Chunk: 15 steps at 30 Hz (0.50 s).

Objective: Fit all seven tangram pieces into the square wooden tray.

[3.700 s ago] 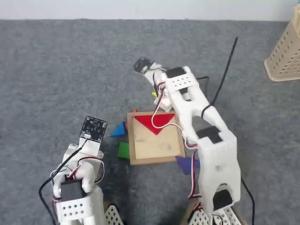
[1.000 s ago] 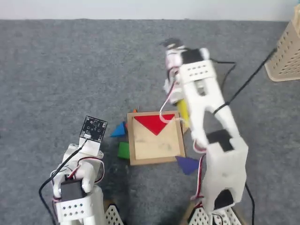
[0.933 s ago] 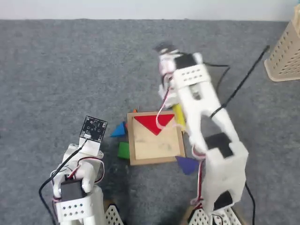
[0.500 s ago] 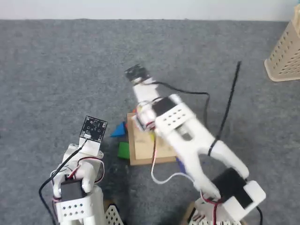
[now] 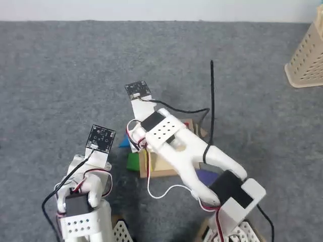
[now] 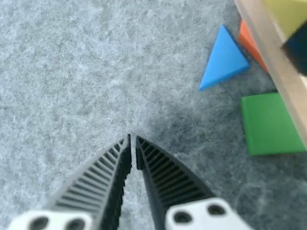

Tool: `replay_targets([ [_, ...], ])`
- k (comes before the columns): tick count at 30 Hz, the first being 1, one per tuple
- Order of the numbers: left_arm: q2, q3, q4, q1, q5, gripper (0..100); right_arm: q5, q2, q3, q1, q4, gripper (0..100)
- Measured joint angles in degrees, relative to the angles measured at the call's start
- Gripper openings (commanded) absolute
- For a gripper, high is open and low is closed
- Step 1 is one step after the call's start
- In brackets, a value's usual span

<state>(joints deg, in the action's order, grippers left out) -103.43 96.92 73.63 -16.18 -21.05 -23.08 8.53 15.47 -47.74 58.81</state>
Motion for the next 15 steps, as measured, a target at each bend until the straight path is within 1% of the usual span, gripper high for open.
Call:
replay_targets([
  [3,0.0,0.0,0.0,0.0,0.0,1,0.0,0.1,-0.3,0.0,0.2,16.8],
  [5,0.0,0.0,0.0,0.0,0.0,1,0.0,0.1,-0.3,0.0,0.2,18.4],
  [9,0.0,0.0,0.0,0.0,0.0,1,0.0,0.1,-0.3,-0.1,1.3,16.1],
  [13,0.0,0.0,0.0,0.0,0.0,1,0.0,0.1,-0.3,0.1,1.7,11.4],
  [15,0.0,0.0,0.0,0.0,0.0,1,0.0,0.1,-0.3,1.4,1.7,9.4],
])
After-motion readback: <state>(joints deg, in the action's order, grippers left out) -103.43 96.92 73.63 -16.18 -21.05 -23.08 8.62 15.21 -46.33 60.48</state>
